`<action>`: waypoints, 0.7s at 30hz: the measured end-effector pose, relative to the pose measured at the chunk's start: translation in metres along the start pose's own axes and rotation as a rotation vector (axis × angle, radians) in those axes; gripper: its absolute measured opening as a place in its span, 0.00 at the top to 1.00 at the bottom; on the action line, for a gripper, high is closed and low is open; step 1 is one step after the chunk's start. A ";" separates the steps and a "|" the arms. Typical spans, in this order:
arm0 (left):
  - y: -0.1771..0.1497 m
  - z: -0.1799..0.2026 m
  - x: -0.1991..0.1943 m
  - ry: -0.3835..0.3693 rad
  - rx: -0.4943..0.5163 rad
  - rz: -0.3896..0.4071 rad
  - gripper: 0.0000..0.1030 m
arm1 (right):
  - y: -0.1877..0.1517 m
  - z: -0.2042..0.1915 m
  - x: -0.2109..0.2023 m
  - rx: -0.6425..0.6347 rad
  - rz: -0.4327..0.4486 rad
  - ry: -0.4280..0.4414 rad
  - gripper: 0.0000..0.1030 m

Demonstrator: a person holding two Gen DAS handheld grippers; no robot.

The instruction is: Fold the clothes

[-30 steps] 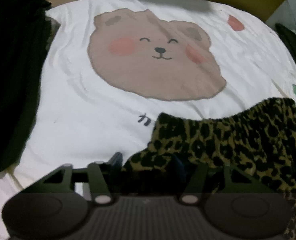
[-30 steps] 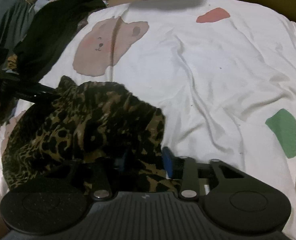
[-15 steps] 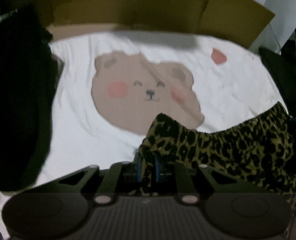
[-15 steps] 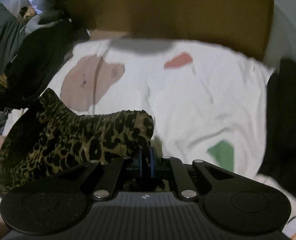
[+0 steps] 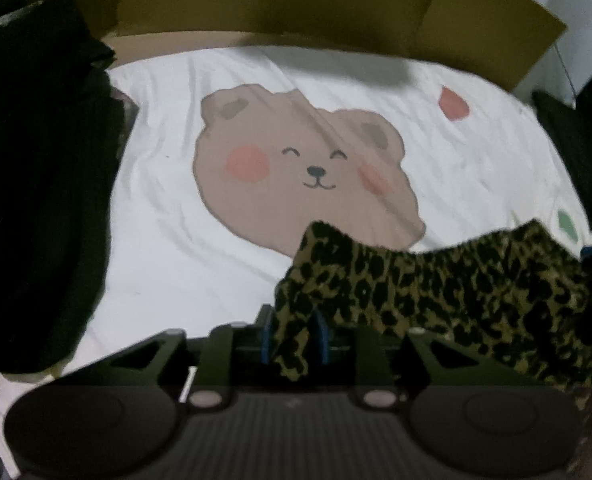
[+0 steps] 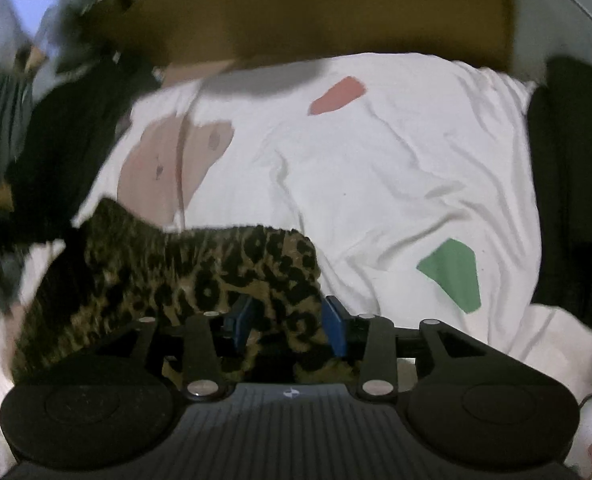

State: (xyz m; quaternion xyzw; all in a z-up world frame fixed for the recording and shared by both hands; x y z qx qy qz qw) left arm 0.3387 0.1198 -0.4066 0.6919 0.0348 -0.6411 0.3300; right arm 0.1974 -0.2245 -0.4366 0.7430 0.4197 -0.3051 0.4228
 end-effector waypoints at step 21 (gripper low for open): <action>0.007 0.000 0.036 0.004 -0.034 -0.033 0.71 | 0.012 0.001 0.053 0.031 -0.084 -0.012 0.57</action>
Point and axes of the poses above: each gripper's, at about its wrist camera, not at the fingertips, and x roughly the way its jaws point, z to its right, y to its top, the point moved 4 cm from there along x, roughly the way its jaws point, and after that the axes turned 13 degrees about x, right-handed, at the moved point
